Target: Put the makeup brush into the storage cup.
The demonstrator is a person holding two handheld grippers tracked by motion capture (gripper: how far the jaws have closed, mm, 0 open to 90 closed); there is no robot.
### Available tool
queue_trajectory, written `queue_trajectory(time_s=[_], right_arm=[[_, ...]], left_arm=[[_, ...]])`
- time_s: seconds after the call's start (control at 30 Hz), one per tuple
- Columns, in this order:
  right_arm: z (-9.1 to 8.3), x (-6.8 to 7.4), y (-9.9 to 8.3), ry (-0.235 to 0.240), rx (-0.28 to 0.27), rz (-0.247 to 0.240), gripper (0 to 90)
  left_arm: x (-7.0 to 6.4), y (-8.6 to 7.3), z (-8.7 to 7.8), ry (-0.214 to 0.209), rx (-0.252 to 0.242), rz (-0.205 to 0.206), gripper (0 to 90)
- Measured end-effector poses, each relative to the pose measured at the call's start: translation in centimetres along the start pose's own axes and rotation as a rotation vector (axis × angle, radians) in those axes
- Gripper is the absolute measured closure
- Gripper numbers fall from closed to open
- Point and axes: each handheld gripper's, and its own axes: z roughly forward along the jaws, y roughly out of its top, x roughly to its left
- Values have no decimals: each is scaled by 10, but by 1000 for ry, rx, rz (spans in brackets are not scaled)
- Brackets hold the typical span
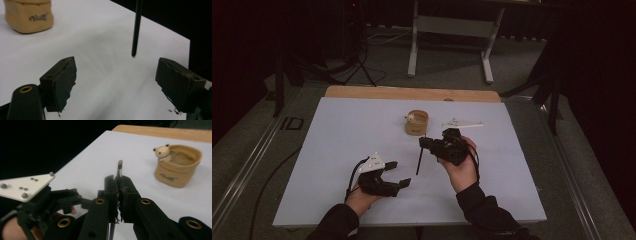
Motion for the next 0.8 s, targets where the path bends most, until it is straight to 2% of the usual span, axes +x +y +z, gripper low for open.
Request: queue_trajectory(time_s=[0.1, 0.27, 0.47, 0.63, 0.8], right_arm=[[-4, -2, 1, -11, 3, -34, 854], [-11, -7, 1, -24, 3, -88, 854], [-17, -15, 3, -29, 0, -119, 854], [-23, -19, 5, -39, -11, -139, 854], [-29, -22, 9, -55, -25, -162, 854]], left_arm=[[1, -1, 0, -11, 5, -6, 144], [1, -1, 1, -15, 14, -7, 52], [0, -1, 2, -11, 21, 12, 38], [0, -2, 2, -32, 23, 1, 38], [0, -2, 2, -32, 23, 7, 39]])
